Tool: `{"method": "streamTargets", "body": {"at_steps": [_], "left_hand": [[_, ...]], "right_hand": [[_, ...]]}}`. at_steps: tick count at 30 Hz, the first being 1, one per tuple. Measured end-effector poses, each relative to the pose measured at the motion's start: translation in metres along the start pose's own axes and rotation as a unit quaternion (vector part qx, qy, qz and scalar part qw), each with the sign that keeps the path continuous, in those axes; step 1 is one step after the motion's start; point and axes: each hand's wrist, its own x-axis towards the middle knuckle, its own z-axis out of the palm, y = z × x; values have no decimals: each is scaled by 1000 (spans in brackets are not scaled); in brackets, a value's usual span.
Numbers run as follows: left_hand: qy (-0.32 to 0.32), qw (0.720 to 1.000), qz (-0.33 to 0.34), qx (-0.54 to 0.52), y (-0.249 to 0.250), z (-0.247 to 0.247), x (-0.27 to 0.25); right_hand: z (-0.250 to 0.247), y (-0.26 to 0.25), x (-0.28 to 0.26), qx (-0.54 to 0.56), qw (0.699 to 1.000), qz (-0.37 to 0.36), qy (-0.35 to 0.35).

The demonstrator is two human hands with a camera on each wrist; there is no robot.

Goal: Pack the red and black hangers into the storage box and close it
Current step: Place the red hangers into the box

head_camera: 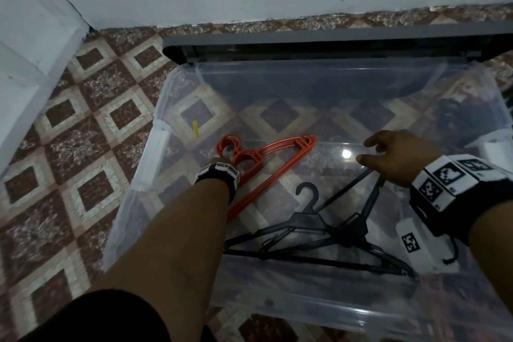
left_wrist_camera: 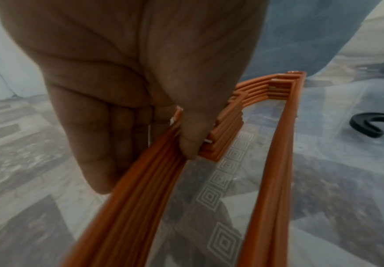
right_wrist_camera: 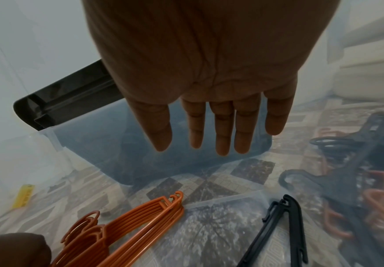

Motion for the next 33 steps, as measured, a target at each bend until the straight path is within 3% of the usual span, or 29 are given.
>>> {"method": "streamTargets", "body": {"at_steps": [4,10,25,28,33], "left_hand": [[11,1000,12,8,-5,-7,-4],[-35,998,18,44,-13,-8,-13],[-21,994,39,102,-14,-7,-24],[31,992,53,106,-11,-28,-31],[117,987,111,-6,22,-74,-45]], "right_hand": [[-1,1,0,2,1000,2,-1],[-2,1,-1,2,1000,0,-5],[-5,7,-4,10,1000,11,-9],[-8,9,-4,14,1000,7,0],[-18,14,-4,49,999,10,23]]}}
